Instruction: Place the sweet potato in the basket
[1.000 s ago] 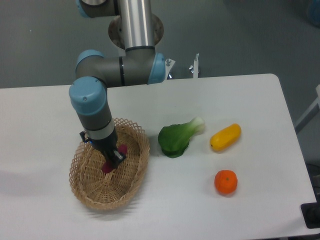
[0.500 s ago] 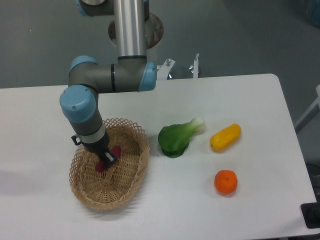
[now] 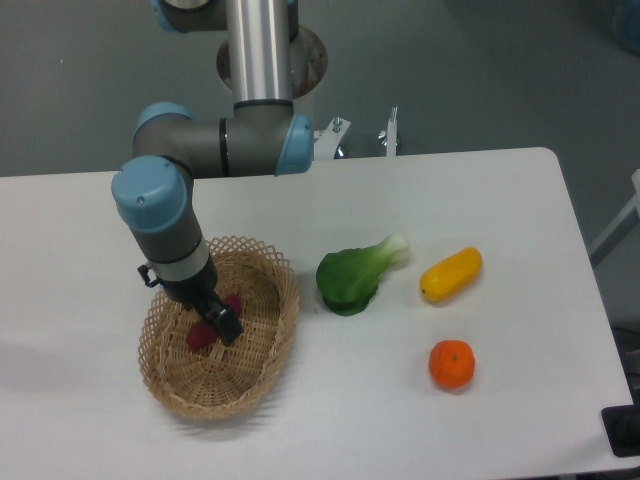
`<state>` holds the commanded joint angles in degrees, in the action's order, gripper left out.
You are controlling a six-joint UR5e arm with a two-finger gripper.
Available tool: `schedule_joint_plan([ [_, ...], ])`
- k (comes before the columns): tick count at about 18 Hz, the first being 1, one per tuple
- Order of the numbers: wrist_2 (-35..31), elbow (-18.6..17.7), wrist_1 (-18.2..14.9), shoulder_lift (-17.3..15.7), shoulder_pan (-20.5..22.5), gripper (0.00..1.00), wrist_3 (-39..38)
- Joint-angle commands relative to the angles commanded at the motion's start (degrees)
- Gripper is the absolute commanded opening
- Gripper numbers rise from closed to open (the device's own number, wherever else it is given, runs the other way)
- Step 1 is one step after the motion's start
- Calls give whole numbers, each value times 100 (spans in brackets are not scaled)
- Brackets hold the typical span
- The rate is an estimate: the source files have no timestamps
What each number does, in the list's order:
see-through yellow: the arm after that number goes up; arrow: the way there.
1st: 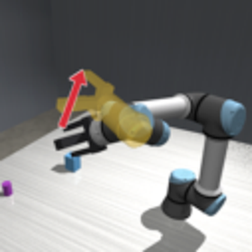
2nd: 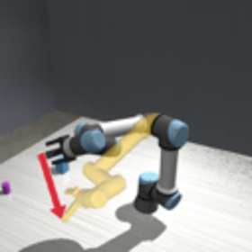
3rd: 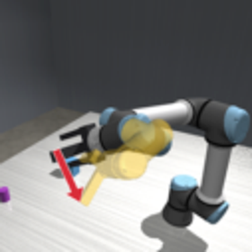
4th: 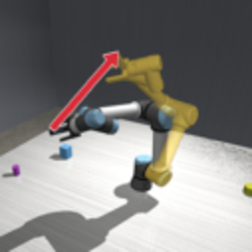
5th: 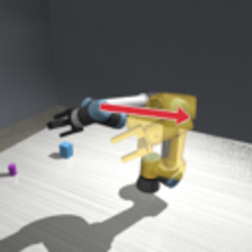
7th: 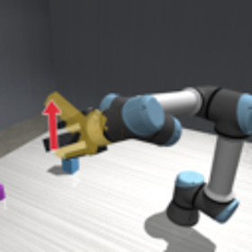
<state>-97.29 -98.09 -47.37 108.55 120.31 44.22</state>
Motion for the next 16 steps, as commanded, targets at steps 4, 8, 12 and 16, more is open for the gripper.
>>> schedule_joint_plan([
  [4, 8, 360, -9, -115, 405, 100, -423],
  [8, 52, 685, -70, -203, 818, 100, -204],
  [12, 219, 835, -97, -335, 1371, 100, 1087],
  [16, 351, 1099, -1158, -572, 2048, 100, 2105],
])
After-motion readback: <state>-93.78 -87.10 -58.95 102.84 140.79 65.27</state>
